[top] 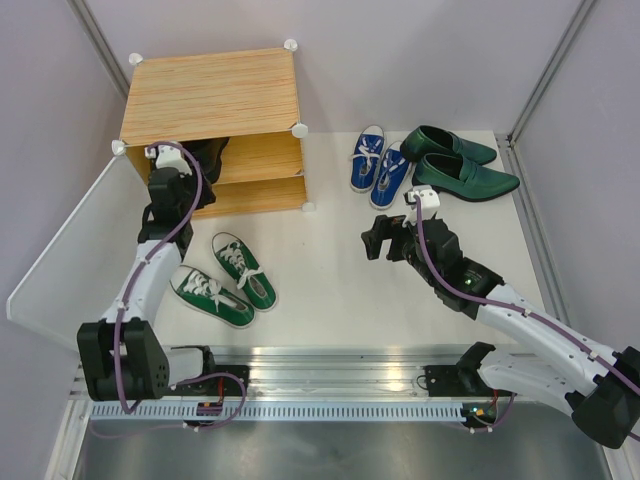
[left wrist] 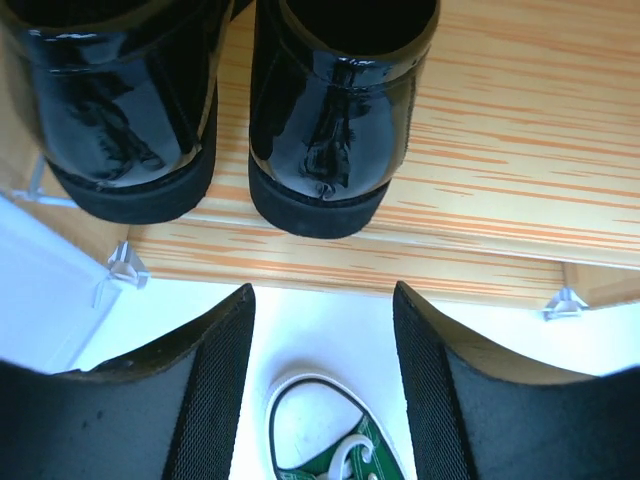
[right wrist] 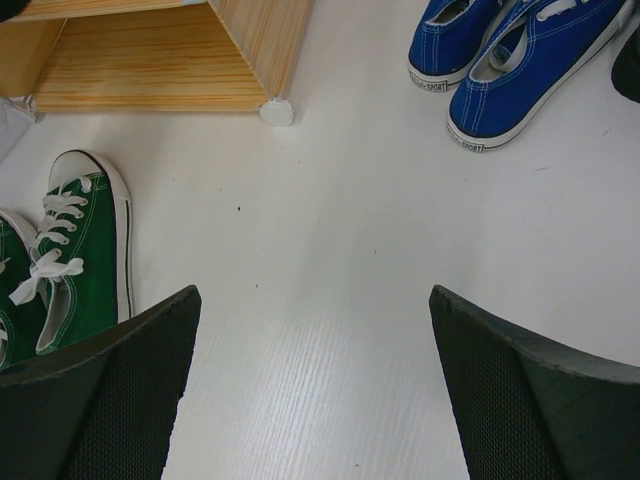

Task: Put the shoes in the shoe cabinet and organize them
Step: Adjust the shoe in the shoe cabinet, then pick up the shoe from the center of the board.

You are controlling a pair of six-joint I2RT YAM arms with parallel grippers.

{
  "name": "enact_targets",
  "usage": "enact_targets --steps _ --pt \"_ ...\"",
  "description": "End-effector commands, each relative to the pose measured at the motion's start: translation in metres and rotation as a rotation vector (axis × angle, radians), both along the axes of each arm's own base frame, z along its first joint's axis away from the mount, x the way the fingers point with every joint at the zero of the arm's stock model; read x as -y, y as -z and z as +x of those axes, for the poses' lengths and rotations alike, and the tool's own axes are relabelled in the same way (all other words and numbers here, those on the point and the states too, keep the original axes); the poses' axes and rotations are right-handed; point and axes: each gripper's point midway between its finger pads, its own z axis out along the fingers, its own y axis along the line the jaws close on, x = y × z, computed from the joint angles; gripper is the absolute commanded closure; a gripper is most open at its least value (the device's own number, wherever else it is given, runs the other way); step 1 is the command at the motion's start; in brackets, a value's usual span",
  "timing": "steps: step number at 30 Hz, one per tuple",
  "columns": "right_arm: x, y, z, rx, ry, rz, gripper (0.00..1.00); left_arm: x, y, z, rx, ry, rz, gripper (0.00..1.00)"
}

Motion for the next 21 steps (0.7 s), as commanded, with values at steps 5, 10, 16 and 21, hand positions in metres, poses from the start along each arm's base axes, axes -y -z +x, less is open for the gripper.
enact_targets --steps 5,10,16,21 --pt "-0.002 -0.006 0.001 0.020 -0.010 0.013 0.02 0.002 0.021 -0.020 -0.077 -0.028 -0.055 0.54" --pt "0.001 -0.003 0.003 0.017 0.011 -0.001 0.02 0.002 0.043 -0.008 -0.141 -0.009 -0.045 0.71" --pt "0.000 0.007 0.006 -0.005 0.012 -0.028 0.02 0.005 0.053 0.008 -0.143 0.016 -0.033 0.69" --pt "0.005 0.013 0.009 -0.015 0.043 -0.056 0.02 0.005 0.041 0.018 -0.088 0.034 -0.022 0.64"
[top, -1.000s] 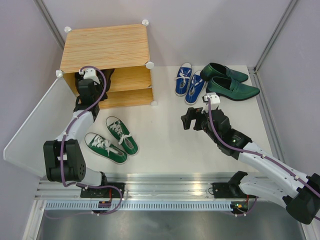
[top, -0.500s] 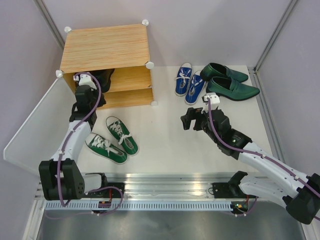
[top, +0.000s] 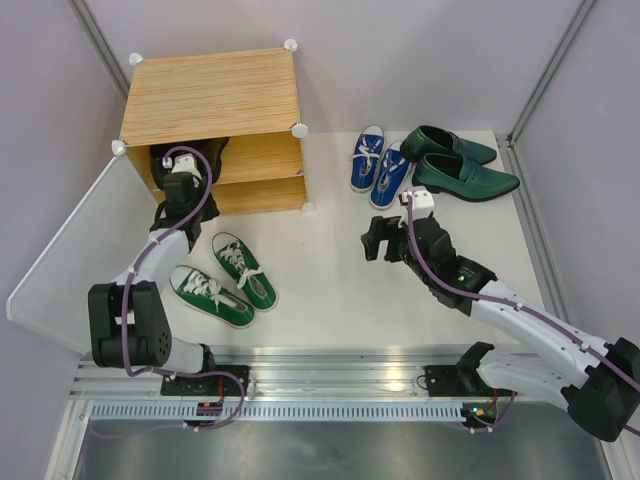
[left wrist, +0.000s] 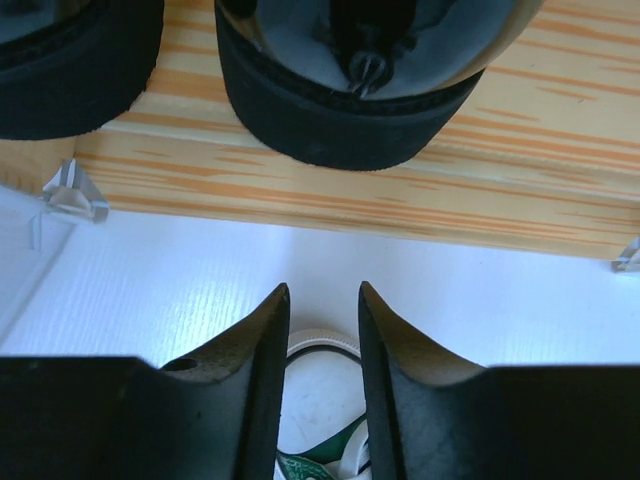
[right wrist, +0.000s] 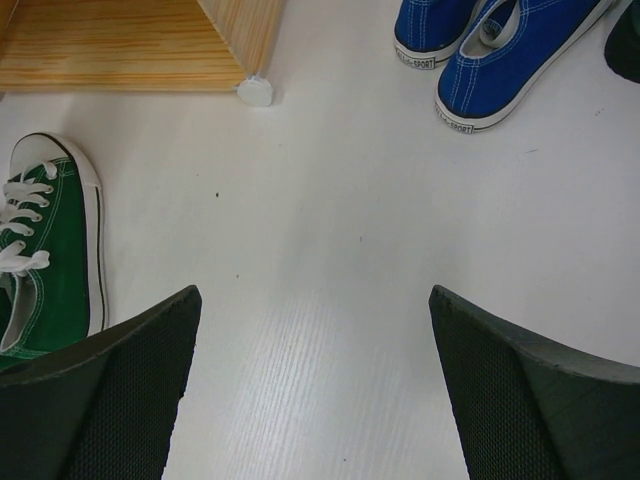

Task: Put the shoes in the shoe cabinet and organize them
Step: Pick up the shoe from the center of the board.

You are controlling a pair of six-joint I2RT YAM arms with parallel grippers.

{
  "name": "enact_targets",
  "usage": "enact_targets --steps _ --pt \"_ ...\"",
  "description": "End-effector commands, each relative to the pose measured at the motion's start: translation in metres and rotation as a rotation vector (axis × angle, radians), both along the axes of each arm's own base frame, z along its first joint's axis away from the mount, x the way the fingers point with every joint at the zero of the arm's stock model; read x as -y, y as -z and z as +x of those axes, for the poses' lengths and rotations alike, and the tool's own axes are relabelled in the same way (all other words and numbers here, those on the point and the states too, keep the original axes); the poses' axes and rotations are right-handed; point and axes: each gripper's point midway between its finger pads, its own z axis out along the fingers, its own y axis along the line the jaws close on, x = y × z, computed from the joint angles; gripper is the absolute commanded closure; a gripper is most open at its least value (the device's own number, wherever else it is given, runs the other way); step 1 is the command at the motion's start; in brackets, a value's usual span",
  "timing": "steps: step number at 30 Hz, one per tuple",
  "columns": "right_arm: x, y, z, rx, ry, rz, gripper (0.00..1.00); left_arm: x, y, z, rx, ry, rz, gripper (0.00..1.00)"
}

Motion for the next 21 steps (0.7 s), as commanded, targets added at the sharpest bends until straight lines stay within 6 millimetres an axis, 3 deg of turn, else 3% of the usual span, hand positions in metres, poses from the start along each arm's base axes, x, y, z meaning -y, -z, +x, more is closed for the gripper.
enact_targets --steps 1,4,8,12,13,15,16,18,19,21 --pt "0.010 -0.003 0.007 0.024 0.055 -0.026 0.02 0.005 -0.033 0.019 0.135 0.046 0.000 0.61" --pt "0.018 -0.006 0.010 0.033 0.102 -0.044 0.02 0.011 -0.042 0.014 0.171 0.038 -0.051 0.53" --pt "0.027 -0.014 0.013 0.046 0.156 -0.044 0.02 0.017 -0.046 -0.012 0.101 -0.018 -0.151 0.42" --pt "0.039 -0.014 0.015 0.039 0.221 -0.055 0.02 0.034 -0.076 -0.048 0.118 0.037 -0.217 0.34" --pt "0.042 -0.014 0.016 0.037 0.236 -0.054 0.02 0.036 -0.099 -0.060 0.186 0.054 -0.223 0.31" --pt "0.052 -0.012 0.018 0.027 0.290 -0.049 0.02 0.041 -0.112 -0.077 0.219 0.089 -0.221 0.27" --pt "0.055 -0.011 0.018 0.021 0.308 -0.046 0.02 0.042 -0.128 -0.090 0.267 0.102 -0.211 0.23" --pt "0.058 -0.006 0.019 0.001 0.329 -0.033 0.02 0.041 -0.134 -0.101 0.289 0.103 -0.191 0.18" --pt "0.058 -0.002 0.020 -0.009 0.331 -0.037 0.02 0.039 -0.141 -0.111 0.314 0.098 -0.179 0.01" --pt "0.053 0.002 0.021 -0.028 0.315 -0.035 0.02 0.038 -0.140 -0.118 0.320 0.113 -0.148 0.00"
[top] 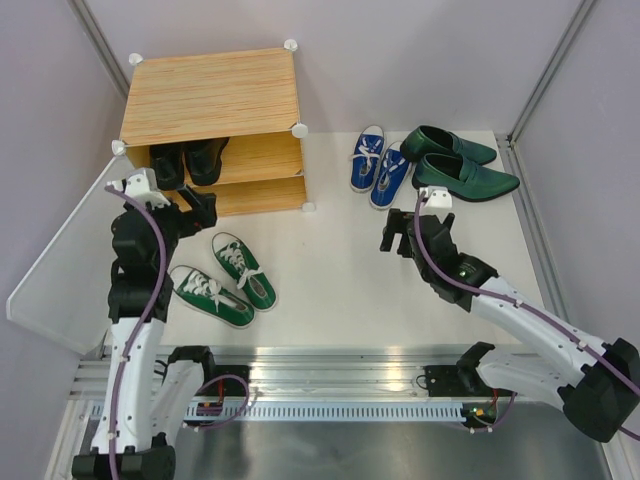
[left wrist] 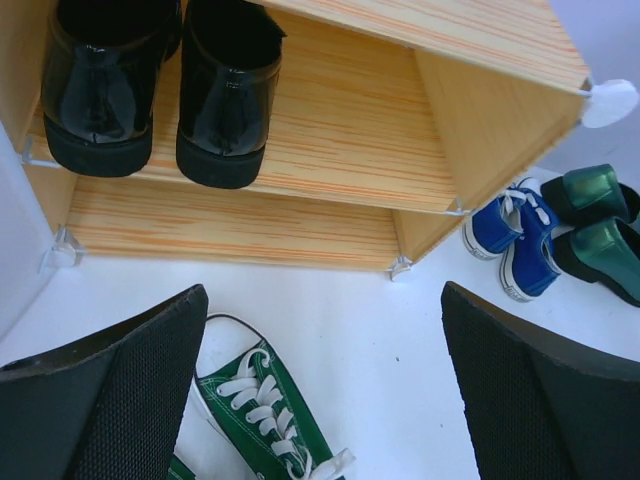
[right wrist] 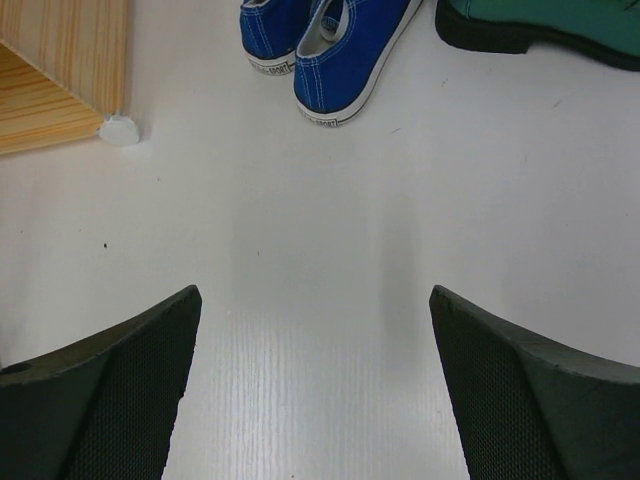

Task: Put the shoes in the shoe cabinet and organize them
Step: Pick up the shoe from the center of the board.

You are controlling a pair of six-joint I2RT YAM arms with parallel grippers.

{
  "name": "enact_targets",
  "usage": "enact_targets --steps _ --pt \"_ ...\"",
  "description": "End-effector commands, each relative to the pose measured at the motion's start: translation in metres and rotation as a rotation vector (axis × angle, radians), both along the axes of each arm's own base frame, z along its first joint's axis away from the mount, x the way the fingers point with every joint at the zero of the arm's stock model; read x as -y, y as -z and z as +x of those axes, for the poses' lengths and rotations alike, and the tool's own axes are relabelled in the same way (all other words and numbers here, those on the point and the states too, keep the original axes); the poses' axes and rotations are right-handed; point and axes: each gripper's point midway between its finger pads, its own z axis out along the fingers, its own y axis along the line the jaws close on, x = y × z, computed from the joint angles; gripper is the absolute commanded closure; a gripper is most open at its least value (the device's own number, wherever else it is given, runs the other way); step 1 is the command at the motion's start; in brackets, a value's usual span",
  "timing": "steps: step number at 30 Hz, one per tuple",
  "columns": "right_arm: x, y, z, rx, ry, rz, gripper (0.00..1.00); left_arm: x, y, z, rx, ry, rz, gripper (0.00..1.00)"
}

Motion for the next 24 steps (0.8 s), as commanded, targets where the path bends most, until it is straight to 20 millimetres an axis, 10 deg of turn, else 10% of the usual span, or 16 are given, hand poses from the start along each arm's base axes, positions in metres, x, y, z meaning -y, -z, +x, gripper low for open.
enact_targets --steps 1,12,24 --pt "-0.004 -0.008 0.007 -0.003 0.029 0.037 0.02 0.004 0.024 -0.016 -0.070 0.033 0.019 0.00" --pt "-0.017 -0.014 0.028 -0.003 0.001 -0.036 0.05 0.012 0.001 -0.049 0.060 -0.011 -0.096 0.00" --pt "-0.068 -0.031 0.136 -0.016 0.003 0.030 0.40 0.022 0.002 -0.071 0.114 0.036 -0.073 0.00"
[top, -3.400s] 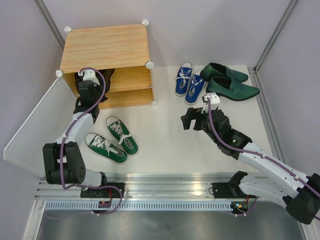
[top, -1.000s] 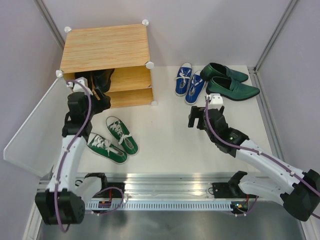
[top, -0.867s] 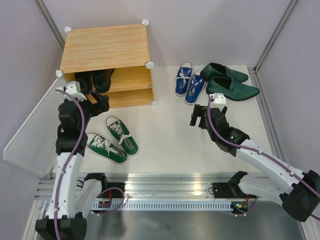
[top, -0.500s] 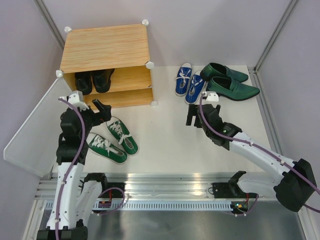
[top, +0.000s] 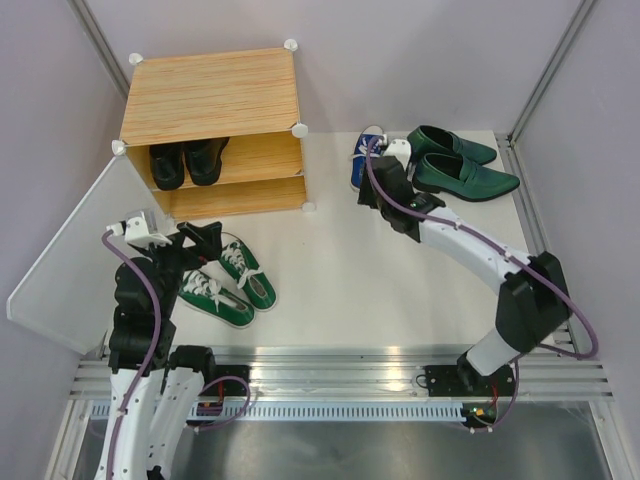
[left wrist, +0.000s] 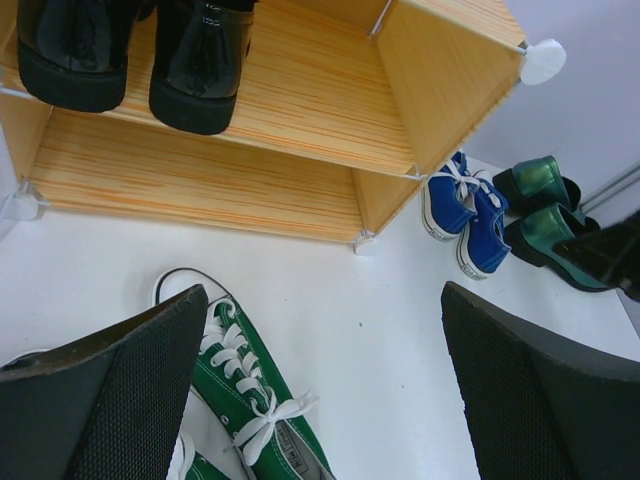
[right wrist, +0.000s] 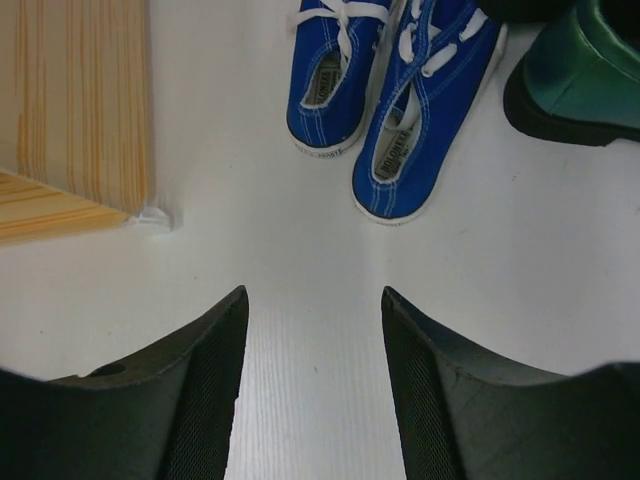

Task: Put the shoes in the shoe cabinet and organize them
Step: Pick up the shoe from the center of the board.

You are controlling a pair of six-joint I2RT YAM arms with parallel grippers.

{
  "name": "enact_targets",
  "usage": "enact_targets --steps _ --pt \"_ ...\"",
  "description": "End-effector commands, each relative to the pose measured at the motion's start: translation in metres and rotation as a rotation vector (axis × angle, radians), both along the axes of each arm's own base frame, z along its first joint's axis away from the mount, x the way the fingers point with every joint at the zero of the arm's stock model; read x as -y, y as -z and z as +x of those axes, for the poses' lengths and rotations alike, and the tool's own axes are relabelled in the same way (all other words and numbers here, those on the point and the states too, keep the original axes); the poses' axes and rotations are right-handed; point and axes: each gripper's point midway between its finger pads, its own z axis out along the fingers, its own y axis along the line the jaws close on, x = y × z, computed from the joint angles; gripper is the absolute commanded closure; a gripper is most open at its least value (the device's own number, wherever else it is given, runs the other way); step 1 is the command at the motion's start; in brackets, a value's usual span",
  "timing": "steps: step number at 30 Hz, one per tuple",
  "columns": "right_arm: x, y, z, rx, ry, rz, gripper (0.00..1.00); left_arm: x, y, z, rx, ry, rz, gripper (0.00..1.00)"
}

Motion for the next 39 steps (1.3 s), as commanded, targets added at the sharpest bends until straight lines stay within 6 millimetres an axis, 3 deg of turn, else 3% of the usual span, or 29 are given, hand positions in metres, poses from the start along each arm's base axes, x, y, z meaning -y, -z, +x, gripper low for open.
enact_targets --steps 1,3,6,8,9,12,16,21,23,24,26,27,30,35,39 --pt "-0.020 -0.024 0.041 0.052 -0.014 0.077 0.39 0.010 -0.004 -0.003 0.029 0.059 0.022 0.00" --pt "-0.021 -0.019 0.058 0.044 -0.007 0.075 0.37 0.012 -0.001 -0.003 0.028 0.070 0.022 0.00" --pt "-0.022 0.005 0.087 0.004 0.017 0.079 0.37 0.015 0.000 -0.002 0.030 0.093 0.040 0.00" --pt "-0.017 0.029 0.106 -0.040 0.045 0.111 0.37 0.018 -0.002 -0.003 0.039 0.106 0.044 0.00" --pt "-0.015 0.052 0.113 -0.077 0.060 0.104 0.37 0.018 -0.002 -0.003 0.038 0.107 0.050 0.00" --pt "-0.011 0.067 0.133 -0.105 0.054 0.133 0.37 0.019 0.000 -0.002 0.035 0.117 0.059 0.00" --pt "-0.014 0.103 0.157 -0.149 0.026 0.109 0.37 0.016 0.004 -0.001 0.023 0.096 0.069 0.00" --pt "-0.017 0.116 0.173 -0.164 -0.011 0.113 0.43 0.020 0.010 -0.001 0.008 0.123 0.068 0.00" --pt "-0.017 0.110 0.179 -0.148 -0.014 0.112 0.46 0.019 0.010 -0.001 0.008 0.118 0.067 0.00" --pt "-0.018 0.106 0.181 -0.138 -0.020 0.106 0.54 0.020 0.010 -0.001 0.008 0.118 0.066 0.00" --pt "-0.017 0.100 0.181 -0.132 -0.024 0.104 0.69 0.016 0.013 0.000 -0.005 0.091 0.053 0.00" --pt "-0.018 0.094 0.179 -0.129 -0.037 0.109 0.81 0.013 0.013 0.000 -0.010 0.074 0.044 0.00" --pt "-0.018 0.081 0.170 -0.122 -0.055 0.116 0.99 0.002 0.014 0.002 -0.023 -0.004 0.013 0.00" --pt "-0.014 0.065 0.146 -0.131 -0.070 0.139 0.99 -0.005 0.007 0.002 -0.008 -0.044 0.008 0.00" --pt "-0.008 0.053 0.105 -0.156 -0.088 0.178 0.99 -0.012 0.005 0.001 -0.002 -0.093 -0.020 0.00"
